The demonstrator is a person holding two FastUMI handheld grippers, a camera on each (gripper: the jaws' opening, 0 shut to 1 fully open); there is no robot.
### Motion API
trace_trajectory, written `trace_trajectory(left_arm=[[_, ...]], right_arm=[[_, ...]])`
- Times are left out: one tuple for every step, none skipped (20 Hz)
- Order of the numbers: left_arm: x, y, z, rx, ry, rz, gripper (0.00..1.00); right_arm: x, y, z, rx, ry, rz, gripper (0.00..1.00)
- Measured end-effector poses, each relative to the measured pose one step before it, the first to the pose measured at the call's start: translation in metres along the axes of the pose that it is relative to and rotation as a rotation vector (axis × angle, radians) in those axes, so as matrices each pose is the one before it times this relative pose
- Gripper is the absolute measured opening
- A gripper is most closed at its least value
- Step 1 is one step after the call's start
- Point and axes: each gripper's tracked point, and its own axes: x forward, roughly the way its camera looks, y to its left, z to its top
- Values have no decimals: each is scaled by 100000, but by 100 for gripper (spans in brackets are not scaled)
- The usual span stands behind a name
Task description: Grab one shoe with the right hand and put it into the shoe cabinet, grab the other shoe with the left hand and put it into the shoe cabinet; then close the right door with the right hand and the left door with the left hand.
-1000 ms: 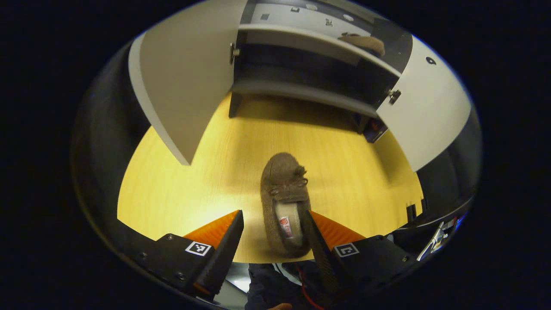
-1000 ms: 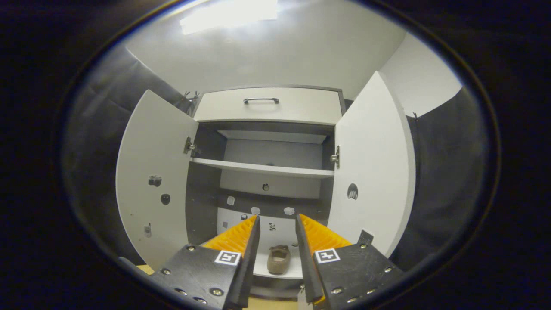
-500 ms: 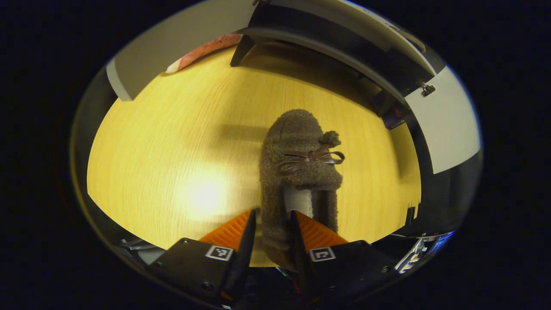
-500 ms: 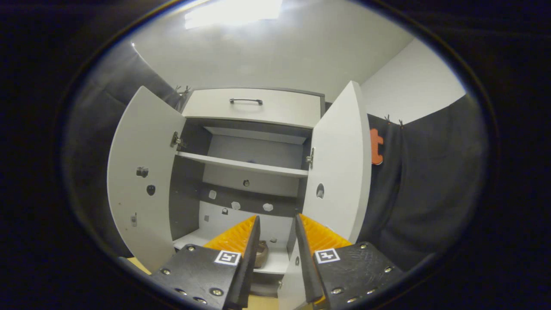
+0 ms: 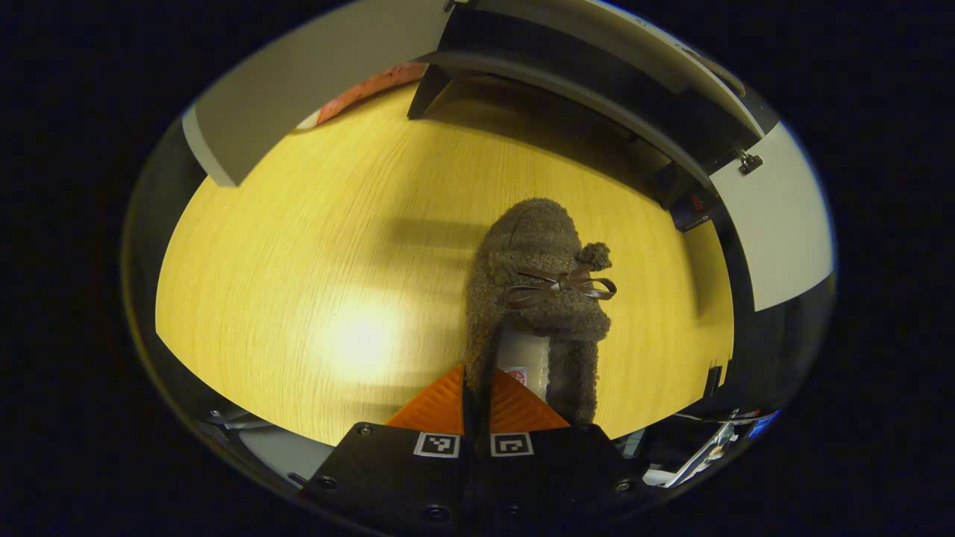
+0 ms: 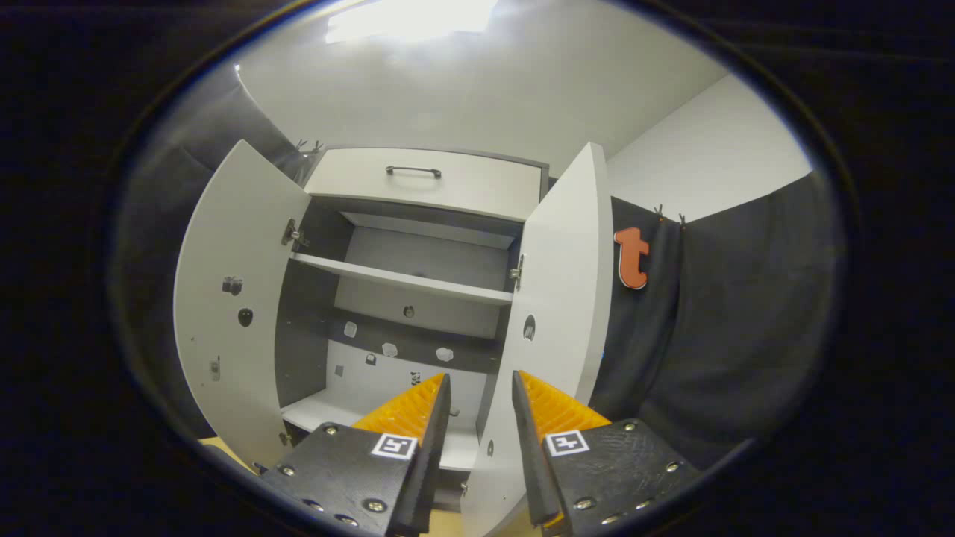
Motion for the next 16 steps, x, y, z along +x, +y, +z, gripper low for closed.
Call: trace_trajectory(left_arm=[[-615,-987,1011,269,-2655,-1241,1],[-699,-532,1152,111,-2848,-1235,1],[-836,-700,1412,366,-3070,-1002,1],[-851,-668,1513,1106,-3400,-754,1],[-834,-657,1775,1631,-3501,-524,1],[-749,-466,1609,1555,-3298,-126,1],[-737,-755,1947,1869,-3482,-332,1],[-460,-699,2024,1319,-3767,-657,1],[-369,-819,1924,889,-3439,-1115,1],[-418,-837,2024,610,-3031,-1221,1],[-235,-808,1895,387,-3081,-1320,1],[-171,-890,2008,266,-2849,-1628,1],[-180,-701,1686,412,-2801,-1622,1],[-19,-710,1866,730,-2578,-1172,1],[-29,-504,1834,897,-2859,-738,1],[100,-544,1898,825,-2810,-758,1]], right_arm=[[-54,-44,-50,571,102,-19,46],[34,-144,-130,335,244,-69,48],[-69,-37,-127,227,131,-34,48],[-80,-81,-62,227,-42,-13,45],[-132,-22,-3,177,-208,56,48],[-16,-104,22,92,-208,-81,48],[-57,-105,122,179,-467,-240,48],[-50,-183,87,320,-511,-208,46],[-97,-142,177,472,-563,-148,46],[-146,-147,103,512,-368,-109,46],[-113,-175,120,464,-432,-179,46],[-133,-317,54,415,-325,-332,45],[-15,-208,127,402,-314,-303,45],[-89,-203,92,382,-200,-315,45],[-55,-218,77,301,-225,-300,45],[-55,-266,18,169,-187,-411,45]])
